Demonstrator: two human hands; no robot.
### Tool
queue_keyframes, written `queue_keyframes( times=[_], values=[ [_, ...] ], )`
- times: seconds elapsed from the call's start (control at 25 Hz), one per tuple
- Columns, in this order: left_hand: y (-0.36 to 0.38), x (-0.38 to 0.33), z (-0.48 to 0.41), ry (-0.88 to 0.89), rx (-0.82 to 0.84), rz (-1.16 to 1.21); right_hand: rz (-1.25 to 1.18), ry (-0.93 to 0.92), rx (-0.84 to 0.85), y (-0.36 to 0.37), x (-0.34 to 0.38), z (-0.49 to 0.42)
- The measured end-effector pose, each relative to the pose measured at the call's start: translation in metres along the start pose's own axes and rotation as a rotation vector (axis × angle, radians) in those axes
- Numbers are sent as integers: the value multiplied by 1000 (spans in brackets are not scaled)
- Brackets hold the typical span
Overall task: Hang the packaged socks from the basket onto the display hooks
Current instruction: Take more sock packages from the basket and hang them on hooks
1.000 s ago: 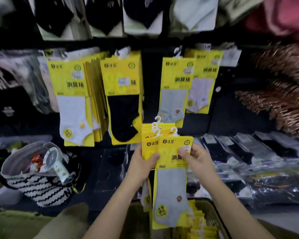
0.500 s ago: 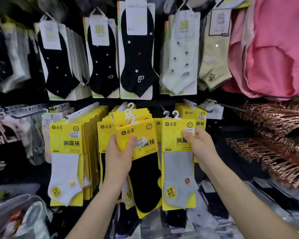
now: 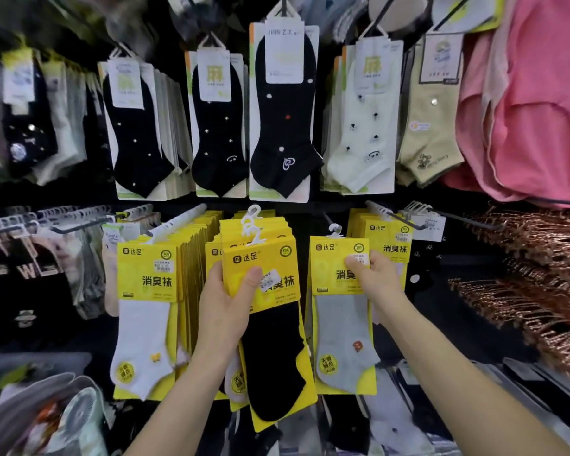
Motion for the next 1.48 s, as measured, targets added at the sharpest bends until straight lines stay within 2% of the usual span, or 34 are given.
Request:
queue_keyframes(
  times=[0.08, 0.16, 0.24, 0.32, 0.4, 0.6, 0.8, 1.04, 1.4, 1.48],
  values=[
    [0, 1, 1, -5, 9, 1, 102, -34, -52, -2, 1, 1],
    [3, -2, 5, -5, 28, -2, 233, -179, -170, -9, 7, 11],
    [12, -6, 11, 2, 56, -4, 142, -284, -88, 1, 14, 29],
    [26, -10, 17, 1, 86, 10, 33, -234, 104, 22, 19, 44],
    [41, -10, 21, -4, 103, 29, 69, -200, 151, 29, 20, 48],
    [57, 4, 26, -61, 161, 123, -75, -86, 72, 2, 13, 37],
    [41, 8, 21, -13, 59, 97, -146, -6, -104, -20, 12, 10],
    [9, 12, 14, 32, -22, 47, -18, -95, -93, -3, 20, -4],
    [17, 13, 21, 27, 30, 97, 85, -99, -107, -1, 13, -2],
    [23, 9, 22, 42, 46, 110, 120, -194, -167, -7, 20, 7]
  ],
)
Point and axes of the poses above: each hand's wrist, its own z-axis away from the middle knuckle, its own y-axis out of the palm, x = y × z, the point moved 5 cm from there along -z, towards the middle knuckle, and after that the axes turned 8 degrees about -z, right-handed, at the moved point
